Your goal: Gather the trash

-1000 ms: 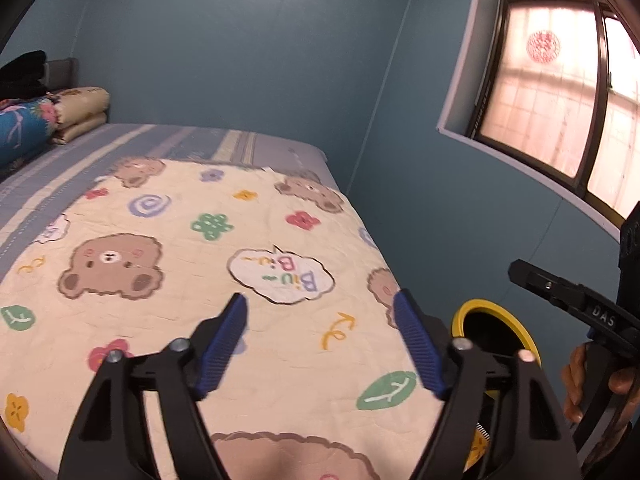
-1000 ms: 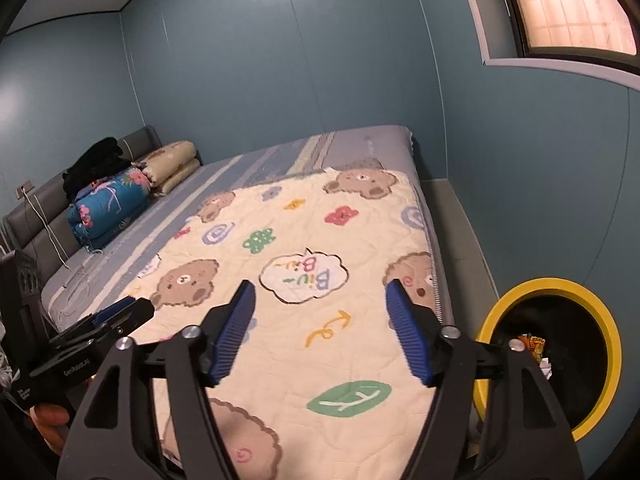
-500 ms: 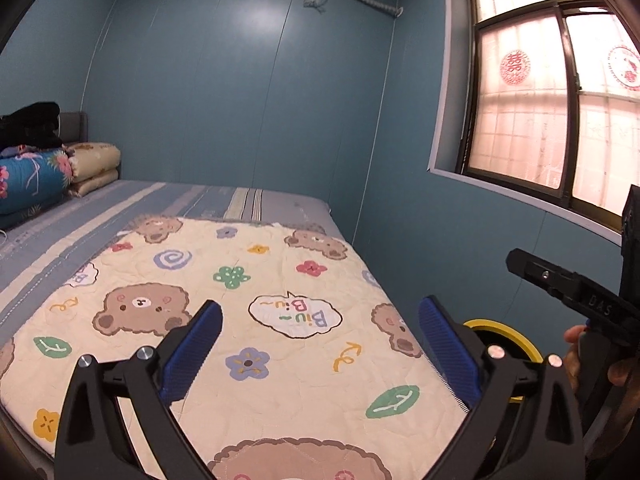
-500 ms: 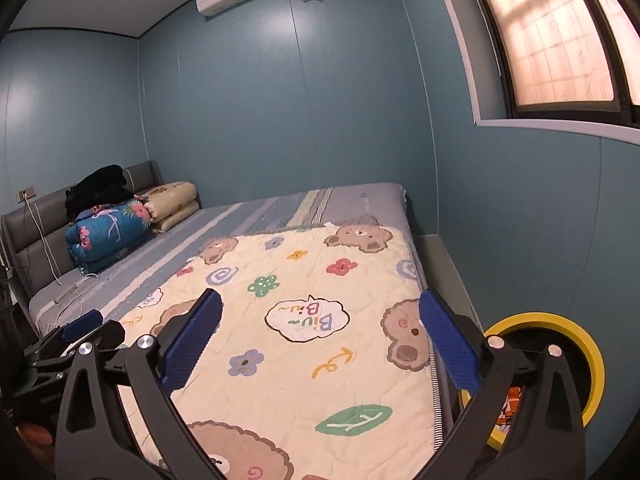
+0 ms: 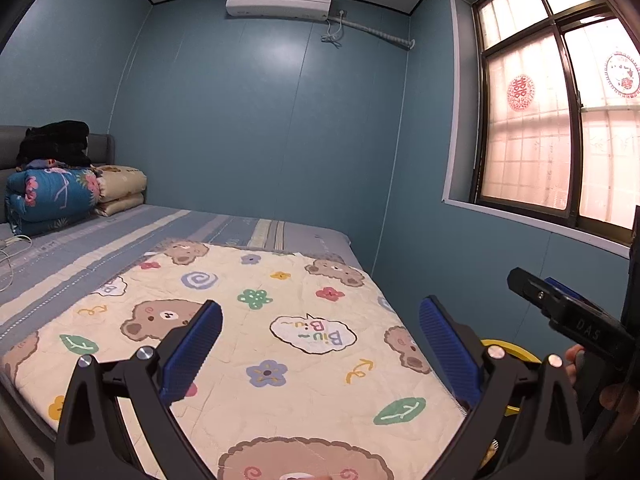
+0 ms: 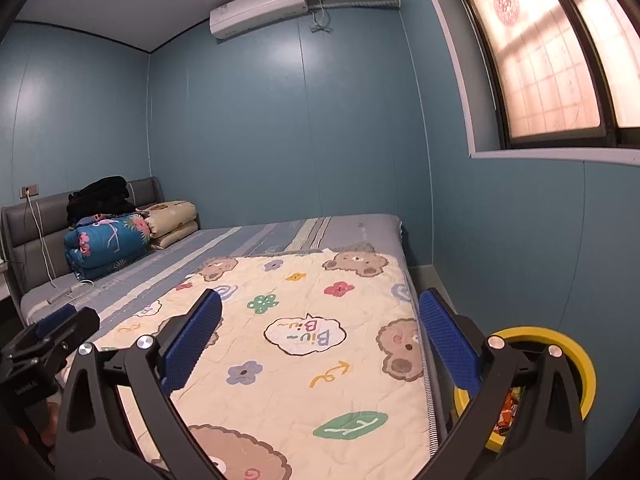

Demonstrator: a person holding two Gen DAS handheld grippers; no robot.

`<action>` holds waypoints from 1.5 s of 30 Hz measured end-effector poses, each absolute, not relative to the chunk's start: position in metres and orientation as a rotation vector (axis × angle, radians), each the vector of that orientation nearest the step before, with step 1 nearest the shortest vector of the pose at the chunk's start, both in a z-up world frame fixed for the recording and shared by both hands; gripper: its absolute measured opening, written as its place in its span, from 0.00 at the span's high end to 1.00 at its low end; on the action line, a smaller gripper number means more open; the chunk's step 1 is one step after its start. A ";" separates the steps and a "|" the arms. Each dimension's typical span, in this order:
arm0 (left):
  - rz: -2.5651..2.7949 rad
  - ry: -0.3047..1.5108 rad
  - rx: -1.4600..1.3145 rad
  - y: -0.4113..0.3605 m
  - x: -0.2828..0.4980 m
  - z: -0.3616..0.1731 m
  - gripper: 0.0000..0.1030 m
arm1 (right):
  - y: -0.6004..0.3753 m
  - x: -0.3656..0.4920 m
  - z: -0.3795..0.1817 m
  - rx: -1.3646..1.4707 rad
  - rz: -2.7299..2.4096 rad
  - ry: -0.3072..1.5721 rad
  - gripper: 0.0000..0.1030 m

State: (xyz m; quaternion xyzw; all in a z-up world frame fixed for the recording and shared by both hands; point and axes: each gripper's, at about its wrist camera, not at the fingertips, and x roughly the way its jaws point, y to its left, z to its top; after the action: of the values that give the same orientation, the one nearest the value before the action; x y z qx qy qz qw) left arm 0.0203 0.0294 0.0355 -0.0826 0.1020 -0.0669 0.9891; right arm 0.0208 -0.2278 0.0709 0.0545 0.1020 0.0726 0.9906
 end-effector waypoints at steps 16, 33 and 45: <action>-0.146 0.205 -0.164 0.025 0.017 0.036 0.08 | -0.229 0.022 0.060 0.113 0.088 0.208 0.08; -0.158 0.224 -0.178 0.024 0.023 0.030 0.08 | -0.231 0.028 0.049 0.126 0.072 0.233 0.08; -0.160 0.234 -0.186 0.023 0.025 0.027 0.08 | -0.234 0.031 0.046 0.132 0.068 0.246 0.08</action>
State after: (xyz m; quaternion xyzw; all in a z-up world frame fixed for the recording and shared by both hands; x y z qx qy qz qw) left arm 0.0255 0.0235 0.0271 -0.0927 0.1163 -0.0794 0.9857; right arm 0.0310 -0.2338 0.0464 0.0658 0.1228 0.0341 0.9897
